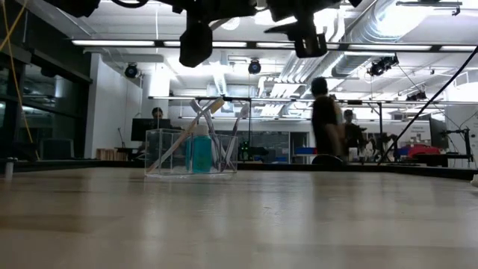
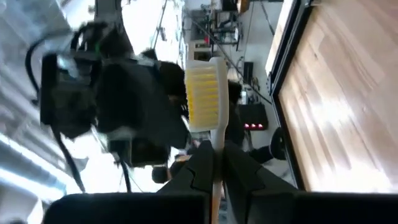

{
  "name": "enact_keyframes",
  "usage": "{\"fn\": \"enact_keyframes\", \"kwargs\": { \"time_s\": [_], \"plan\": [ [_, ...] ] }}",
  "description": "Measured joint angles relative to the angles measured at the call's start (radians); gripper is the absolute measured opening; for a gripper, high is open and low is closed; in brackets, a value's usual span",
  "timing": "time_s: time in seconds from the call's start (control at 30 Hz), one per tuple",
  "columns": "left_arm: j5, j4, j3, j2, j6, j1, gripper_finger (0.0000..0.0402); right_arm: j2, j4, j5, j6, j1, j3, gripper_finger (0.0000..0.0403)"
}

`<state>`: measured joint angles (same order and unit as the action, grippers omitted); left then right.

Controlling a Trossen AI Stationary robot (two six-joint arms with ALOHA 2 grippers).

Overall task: Pick & Place toothbrushing station
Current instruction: Put the top orange toothbrush into the transparent organizer

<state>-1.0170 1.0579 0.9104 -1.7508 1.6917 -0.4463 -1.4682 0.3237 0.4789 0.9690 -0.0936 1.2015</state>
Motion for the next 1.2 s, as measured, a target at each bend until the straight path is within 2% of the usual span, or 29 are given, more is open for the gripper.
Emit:
{"fn": "enact_keyframes", "kwargs": {
  "time_s": [0.23,0.4,0.5,0.57,0.63,0.73,0.77,0.83,0.93,1.03,1.2],
  "plan": [
    [-0.071,0.022,0.0,0.037,-0.099,0.006,0.0004,0.088,0.024,-0.047,-0.079,-0.033,0.0,0.0207],
    [-0.089,0.016,-0.002,0.109,-0.209,0.042,0.0004,0.209,0.051,-0.15,-0.135,-0.018,0.0,0.0207],
    [-0.089,-0.049,-0.005,0.17,-0.337,0.075,0.0004,0.273,0.078,-0.251,-0.162,0.021,0.0,0.0207],
    [-0.085,-0.174,-0.005,0.218,-0.462,0.094,0.0004,0.309,0.11,-0.321,-0.179,0.059,0.0,0.0207],
    [-0.038,-0.366,-0.005,0.278,-0.647,0.118,0.0004,0.338,0.132,-0.382,-0.194,0.098,0.0,0.0207],
    [0.165,-0.733,-0.006,0.384,-0.992,0.172,0.0004,0.354,0.178,-0.458,-0.214,0.153,0.0,0.0207],
    [0.226,-0.818,-0.006,0.416,-1.087,0.195,0.0004,0.359,0.198,-0.483,-0.215,0.17,0.0,0.0207],
    [0.281,-0.947,-0.006,0.484,-1.224,0.236,0.0004,0.361,0.226,-0.524,-0.223,0.2,-0.001,0.0207],
    [0.358,-1.033,-0.008,0.566,-1.329,0.284,0.0004,0.363,0.236,-0.576,-0.238,0.234,0.0,0.0207],
    [0.44,-1.033,-0.045,0.632,-1.362,0.306,0.0004,0.362,0.236,-0.602,-0.253,0.256,0.0,0.0207],
    [0.469,-0.947,-0.177,0.746,-1.428,0.333,0.0004,0.362,0.229,-0.67,-0.267,0.296,0.0,0.0207]
  ]
}}
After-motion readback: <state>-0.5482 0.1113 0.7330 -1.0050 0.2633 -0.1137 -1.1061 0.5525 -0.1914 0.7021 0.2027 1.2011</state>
